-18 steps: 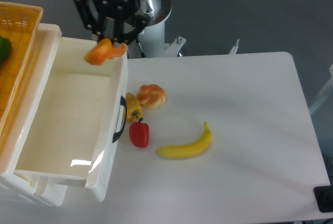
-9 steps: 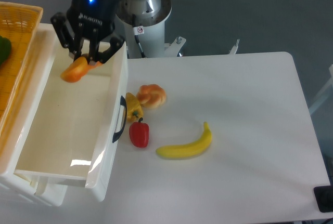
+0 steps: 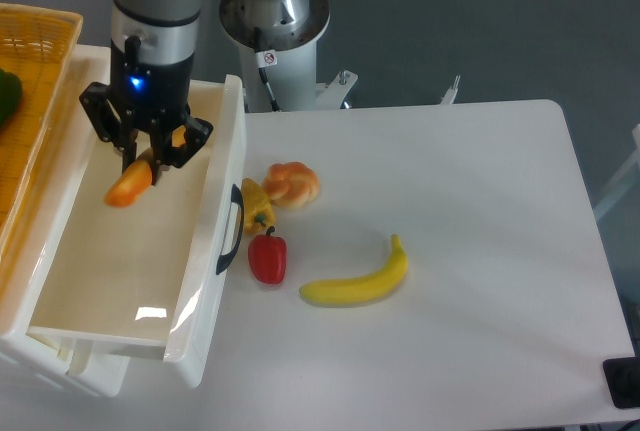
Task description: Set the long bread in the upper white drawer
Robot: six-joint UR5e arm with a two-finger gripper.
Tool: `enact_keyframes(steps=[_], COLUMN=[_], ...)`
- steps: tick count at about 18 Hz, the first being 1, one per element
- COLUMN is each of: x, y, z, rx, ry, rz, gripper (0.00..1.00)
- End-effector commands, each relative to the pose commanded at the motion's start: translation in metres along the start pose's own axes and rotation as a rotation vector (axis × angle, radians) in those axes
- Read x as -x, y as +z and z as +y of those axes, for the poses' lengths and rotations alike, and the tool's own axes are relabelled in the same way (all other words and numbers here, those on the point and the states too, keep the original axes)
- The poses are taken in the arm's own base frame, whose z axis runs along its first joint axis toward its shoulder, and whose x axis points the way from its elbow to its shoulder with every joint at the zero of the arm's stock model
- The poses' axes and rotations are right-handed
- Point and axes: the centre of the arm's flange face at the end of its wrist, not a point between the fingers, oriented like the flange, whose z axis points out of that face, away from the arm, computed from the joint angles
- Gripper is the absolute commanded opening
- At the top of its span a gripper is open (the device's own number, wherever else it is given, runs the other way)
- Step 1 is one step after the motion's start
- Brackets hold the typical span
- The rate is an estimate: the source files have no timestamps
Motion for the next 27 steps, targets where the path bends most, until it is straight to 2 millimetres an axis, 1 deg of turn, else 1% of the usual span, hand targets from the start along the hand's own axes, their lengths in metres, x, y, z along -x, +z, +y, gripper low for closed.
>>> enact_keyframes(steps=[2, 4, 6, 8, 9, 11, 13, 14, 16, 18, 20, 21, 22, 24, 27], x=[-0.009, -0.010, -0.008, 0.000, 0.012, 0.055, 0.092, 0.104, 0.139, 0.166, 0.190, 0.210, 0.225, 0.247, 0.275], y=[0.001, 0.001, 0.002, -0.001, -0.003, -0.009, -0.018, -0.019, -0.031, -0.035, -0.026, -0.012, -0.003, 0.010, 0.045], z=[-0.001, -0.001, -0.002, -0.002, -0.002, 0.002, 0.009, 0.012, 0.025, 0.035, 0.047, 0.055, 0.061, 0.072, 0.094], rx=[0.001, 0.002, 0.002, -0.006, -0.016, -0.031, -0.052, -0.055, -0.065, -0.070, -0.051, -0.018, 0.015, 0.088, 0.162], ry=[0.015, 0.016, 0.016, 0.010, 0.019, 0.054, 0.071, 0.066, 0.023, 0.011, 0.039, 0.060, 0.085, 0.121, 0.143], rz=[0.004, 0.005, 0.004, -0.004, -0.015, -0.048, -0.069, -0.071, -0.099, -0.119, -0.127, -0.125, -0.142, -0.186, -0.179], gripper=[1.00, 1.00, 1.00, 1.00, 1.00, 1.00, 1.00, 1.00, 1.00, 1.00, 1.00, 1.00, 1.00, 1.00, 1.00])
